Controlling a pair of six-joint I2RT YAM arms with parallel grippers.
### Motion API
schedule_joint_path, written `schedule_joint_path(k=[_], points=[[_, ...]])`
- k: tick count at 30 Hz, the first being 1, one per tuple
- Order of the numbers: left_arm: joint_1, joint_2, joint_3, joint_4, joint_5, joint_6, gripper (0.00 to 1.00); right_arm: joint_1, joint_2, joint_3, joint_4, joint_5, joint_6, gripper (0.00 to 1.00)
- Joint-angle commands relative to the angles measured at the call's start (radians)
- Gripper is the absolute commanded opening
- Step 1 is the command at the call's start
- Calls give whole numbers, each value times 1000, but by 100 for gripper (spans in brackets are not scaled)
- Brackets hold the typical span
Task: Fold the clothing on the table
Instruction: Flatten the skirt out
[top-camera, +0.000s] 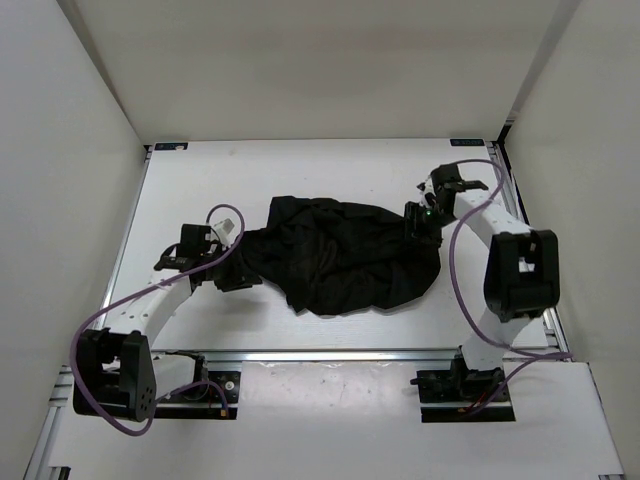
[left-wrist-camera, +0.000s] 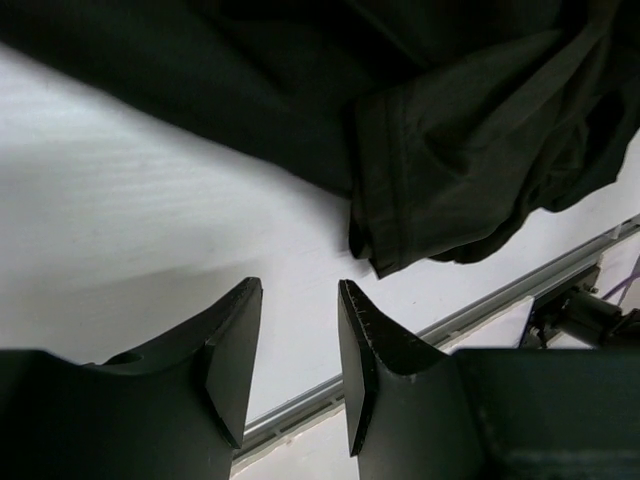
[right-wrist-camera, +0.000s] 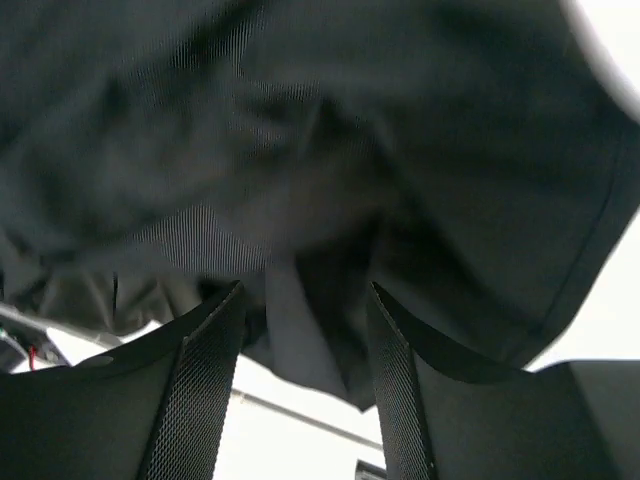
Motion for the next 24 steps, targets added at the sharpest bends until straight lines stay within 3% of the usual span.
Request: schedule_joint_path(k=[1, 7, 18, 24], points=[[14, -6, 48, 34, 49, -4, 47, 5, 96, 118, 45, 21, -27, 57], [13, -15, 0, 43, 59, -21, 47, 22, 231, 299, 18, 34, -52, 60], [21, -2, -13, 45, 70, -35, 46, 114, 416, 545, 56, -101, -52, 66], [21, 9, -17, 30, 81, -33, 45, 141, 551, 635, 28, -137, -47, 63]])
